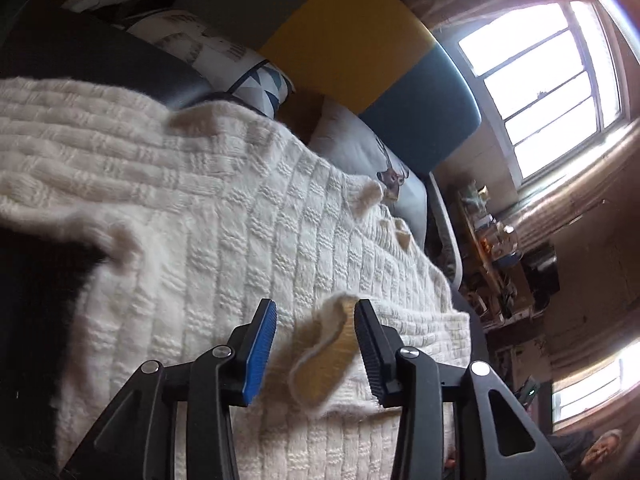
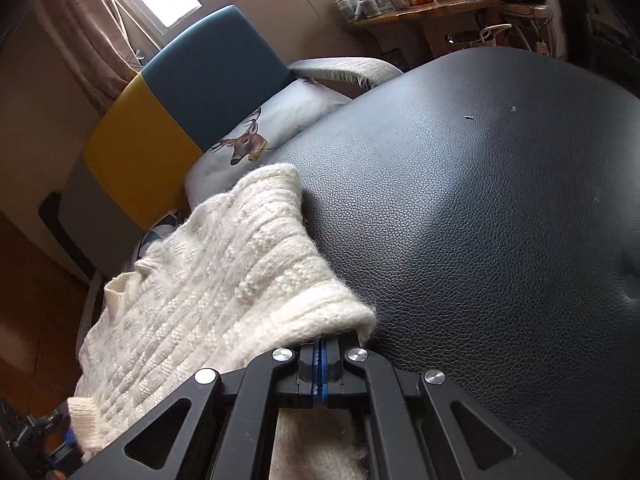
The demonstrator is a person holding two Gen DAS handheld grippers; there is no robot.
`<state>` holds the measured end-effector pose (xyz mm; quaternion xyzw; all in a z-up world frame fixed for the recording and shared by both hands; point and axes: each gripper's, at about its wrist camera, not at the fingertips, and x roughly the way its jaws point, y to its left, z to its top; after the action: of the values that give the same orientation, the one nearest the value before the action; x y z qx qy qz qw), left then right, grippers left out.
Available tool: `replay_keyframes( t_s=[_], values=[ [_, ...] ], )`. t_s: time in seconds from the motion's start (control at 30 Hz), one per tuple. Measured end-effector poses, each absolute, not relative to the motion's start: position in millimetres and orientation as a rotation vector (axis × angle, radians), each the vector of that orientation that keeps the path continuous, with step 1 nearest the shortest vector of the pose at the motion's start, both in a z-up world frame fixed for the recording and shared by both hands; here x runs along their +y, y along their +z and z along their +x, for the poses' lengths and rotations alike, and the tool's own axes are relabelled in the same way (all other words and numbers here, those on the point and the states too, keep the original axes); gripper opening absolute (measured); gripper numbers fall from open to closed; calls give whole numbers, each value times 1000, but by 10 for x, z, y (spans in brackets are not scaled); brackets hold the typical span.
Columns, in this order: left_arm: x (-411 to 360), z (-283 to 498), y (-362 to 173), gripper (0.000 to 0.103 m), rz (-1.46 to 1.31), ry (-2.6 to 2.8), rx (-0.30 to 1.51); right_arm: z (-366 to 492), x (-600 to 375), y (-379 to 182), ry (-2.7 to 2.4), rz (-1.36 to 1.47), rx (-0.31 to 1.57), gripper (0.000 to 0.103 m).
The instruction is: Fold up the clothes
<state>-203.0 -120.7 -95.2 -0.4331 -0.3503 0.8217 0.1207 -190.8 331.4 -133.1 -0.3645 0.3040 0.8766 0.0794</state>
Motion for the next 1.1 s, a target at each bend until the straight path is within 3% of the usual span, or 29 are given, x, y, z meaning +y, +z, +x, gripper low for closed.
replay_keyframes(
  t_s=[0.43,0.63,0.73,0.8,1.03,1.1],
  values=[
    [-1223,-2064,-1042,47,-1240,2304,-1104,-1869,3349,-1337,2630,-1080,949,0],
    [-1055,-2127,-1117,48,-1319,2270,-967,-1864,3368,-1344,2631,-1076,970,0],
    [-936,-2137,-1108,41,-1353,2316,-849,-1864,3371,-1346,2631,-1076,970,0],
    [-865,-2163,-1065,6,-1405,2378,-739,-1866,3363,-1337,2630,-1078,957,0],
    [-641,-2252,-454,5,-1210,2685,-344,-1868,3360,-1337,2633,-1080,951,0],
    [-624,-2358,-525,5,-1251,2724,-269,-1875,3353,-1338,2634,-1084,946,0]
  ],
)
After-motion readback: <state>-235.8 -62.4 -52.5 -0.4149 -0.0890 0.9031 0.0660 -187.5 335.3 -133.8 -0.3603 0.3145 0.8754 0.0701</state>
